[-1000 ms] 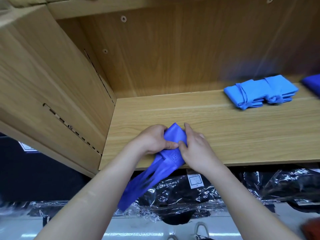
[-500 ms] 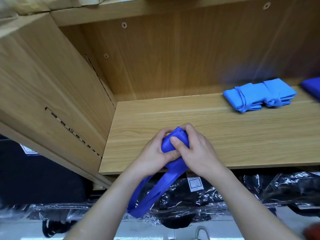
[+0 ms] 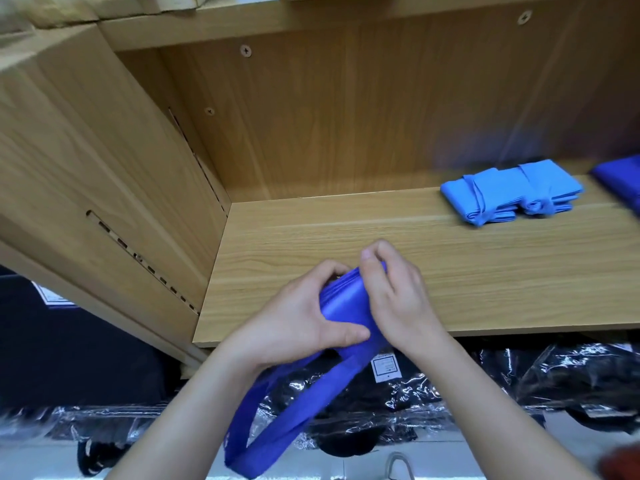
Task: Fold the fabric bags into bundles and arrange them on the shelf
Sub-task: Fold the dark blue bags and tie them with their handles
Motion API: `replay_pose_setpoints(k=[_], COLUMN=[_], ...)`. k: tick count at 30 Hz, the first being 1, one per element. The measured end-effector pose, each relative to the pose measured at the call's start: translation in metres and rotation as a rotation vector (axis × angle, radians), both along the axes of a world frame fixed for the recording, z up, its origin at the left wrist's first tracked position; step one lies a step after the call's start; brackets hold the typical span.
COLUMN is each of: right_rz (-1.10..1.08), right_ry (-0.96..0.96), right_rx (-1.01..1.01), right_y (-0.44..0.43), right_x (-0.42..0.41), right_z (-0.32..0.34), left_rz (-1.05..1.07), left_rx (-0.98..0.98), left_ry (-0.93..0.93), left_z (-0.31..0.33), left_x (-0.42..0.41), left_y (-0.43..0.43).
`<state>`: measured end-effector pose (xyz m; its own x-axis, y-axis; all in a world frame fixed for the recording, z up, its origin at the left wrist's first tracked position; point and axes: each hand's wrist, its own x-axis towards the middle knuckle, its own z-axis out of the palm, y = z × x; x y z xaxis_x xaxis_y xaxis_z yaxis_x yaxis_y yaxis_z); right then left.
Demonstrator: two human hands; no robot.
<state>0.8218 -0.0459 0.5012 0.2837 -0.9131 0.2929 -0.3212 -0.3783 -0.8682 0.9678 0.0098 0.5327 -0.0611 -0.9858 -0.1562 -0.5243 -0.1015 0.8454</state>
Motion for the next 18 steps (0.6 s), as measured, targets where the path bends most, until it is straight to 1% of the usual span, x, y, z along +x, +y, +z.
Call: replay_pose_setpoints(k=[1, 2, 4, 6, 8, 9, 10, 11, 12, 13, 14, 17, 18], right_rz=[-0.034, -0.055, -0.073, -0.035, 0.099, 0.174, 0.241, 0.289, 0.32, 0.338, 0.348, 0.397, 0.434], right_ry=[-0.04, -0.038, 0.05, 0.17, 0.373, 0.528, 0.716, 0.885, 0.996, 1.042, 1.044, 0.905, 0.851], right_rx=[-0.001, -0.043, -0.19, -0.29, -0.249, -0.212, -0.197, -0.208, -0.228, -0.251, -0.278, -0.299, -0.276], right_y=[-0.002, -0.002, 0.001, 0.006, 0.012, 0.015, 0.016, 0.015, 0.012, 0.008, 0.003, -0.015, -0.021], right_x=[-0.001, -0.001, -0.002, -0.005, -0.011, -0.014, -0.016, -0.019, -0.021, -0.022, -0.024, -0.034, -0.039], right_z=[-0.002, -0.003, -0.004, -0.006, -0.001, 0.004, 0.01, 0.016, 0.022, 0.026, 0.03, 0.037, 0.038], left_rz=[0.025, 0.073, 0.157, 0.145, 0.059, 0.013, -0.025, -0.047, -0.05, -0.037, -0.015, 0.054, 0.032], left_rx=[0.014, -0.009, -0.082, -0.132, -0.204, -0.238, -0.26, -0.266, -0.262, -0.263, -0.259, -0.23, -0.256], left_ry=[0.089, 0.117, 0.02, -0.146, -0.365, -0.447, -0.486, -0.481, -0.459, -0.433, -0.401, -0.211, -0.217], left_z=[-0.001, -0.002, -0.009, -0.012, -0.012, -0.011, -0.01, -0.009, -0.008, -0.007, -0.006, 0.003, 0.007], left_x=[0.002, 0.002, 0.002, 0.0, 0.003, 0.004, 0.006, 0.007, 0.007, 0.005, 0.003, 0.002, 0.005], left_y=[0.001, 0.002, 0.001, -0.001, 0.0, 0.0, 0.0, 0.0, -0.001, -0.003, -0.004, -0.005, -0.002])
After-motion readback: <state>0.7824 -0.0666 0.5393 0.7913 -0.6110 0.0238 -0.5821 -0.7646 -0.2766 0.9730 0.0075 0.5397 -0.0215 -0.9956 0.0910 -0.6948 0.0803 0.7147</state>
